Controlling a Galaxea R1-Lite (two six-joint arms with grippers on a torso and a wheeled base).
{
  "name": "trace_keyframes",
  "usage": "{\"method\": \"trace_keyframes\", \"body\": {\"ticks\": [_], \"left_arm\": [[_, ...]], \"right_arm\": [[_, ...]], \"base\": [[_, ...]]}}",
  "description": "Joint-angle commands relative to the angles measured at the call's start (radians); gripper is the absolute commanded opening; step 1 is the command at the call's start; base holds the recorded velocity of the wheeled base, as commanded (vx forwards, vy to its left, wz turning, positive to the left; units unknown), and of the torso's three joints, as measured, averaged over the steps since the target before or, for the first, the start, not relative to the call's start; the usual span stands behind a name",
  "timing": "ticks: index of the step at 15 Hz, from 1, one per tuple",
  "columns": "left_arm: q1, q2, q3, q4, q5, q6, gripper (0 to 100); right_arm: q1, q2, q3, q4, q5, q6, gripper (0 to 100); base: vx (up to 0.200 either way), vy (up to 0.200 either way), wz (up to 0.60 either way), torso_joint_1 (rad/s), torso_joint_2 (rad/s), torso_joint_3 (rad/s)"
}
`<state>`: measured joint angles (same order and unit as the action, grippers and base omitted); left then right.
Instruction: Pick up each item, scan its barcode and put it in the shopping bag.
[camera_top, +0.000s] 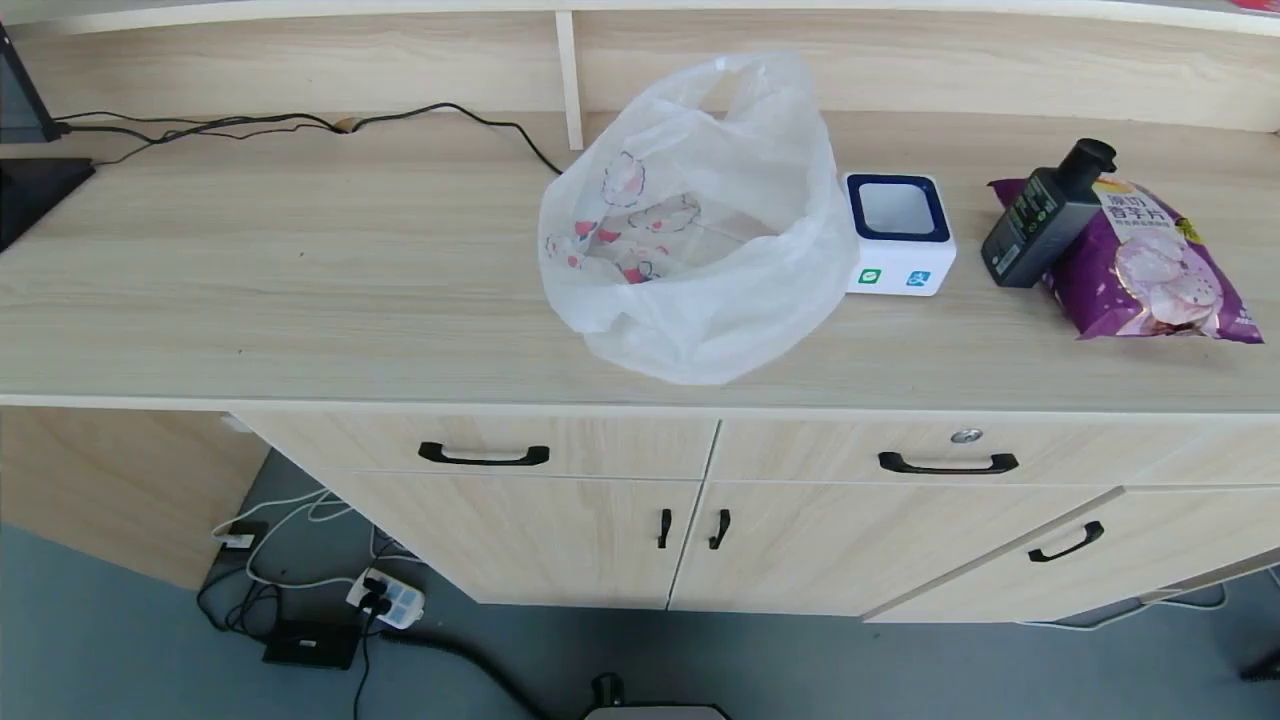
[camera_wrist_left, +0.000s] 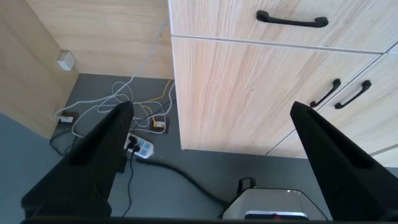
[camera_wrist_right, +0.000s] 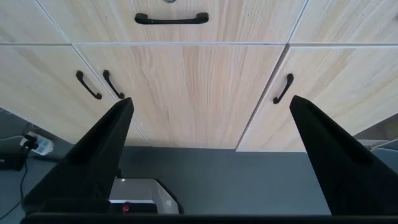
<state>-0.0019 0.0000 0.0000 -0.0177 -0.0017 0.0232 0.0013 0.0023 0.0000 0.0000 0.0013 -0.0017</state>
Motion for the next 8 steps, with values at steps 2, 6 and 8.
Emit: {"method": "trace_keyframes", "body": {"ticks": [2, 6, 8], "left_arm": [[-0.001, 0.002, 0.000, -0.001, 0.000, 0.000, 100], [0.000, 0.002, 0.000, -0.002, 0.000, 0.000, 100], [0.000, 0.002, 0.000, -0.004, 0.000, 0.000, 100]], "right_arm": [[0.000, -0.001, 0.000, 0.000, 0.000, 0.000, 100], [0.000, 0.001, 0.000, 0.000, 0.000, -0.001, 100], [0.000, 0.001, 0.000, 0.000, 0.000, -0.001, 100]], "base": [[0.200, 0.000, 0.00, 0.002, 0.00, 0.002], [0.150, 0.000, 0.00, 0.002, 0.00, 0.002], [0.000, 0.000, 0.00, 0.000, 0.00, 0.000]]}}
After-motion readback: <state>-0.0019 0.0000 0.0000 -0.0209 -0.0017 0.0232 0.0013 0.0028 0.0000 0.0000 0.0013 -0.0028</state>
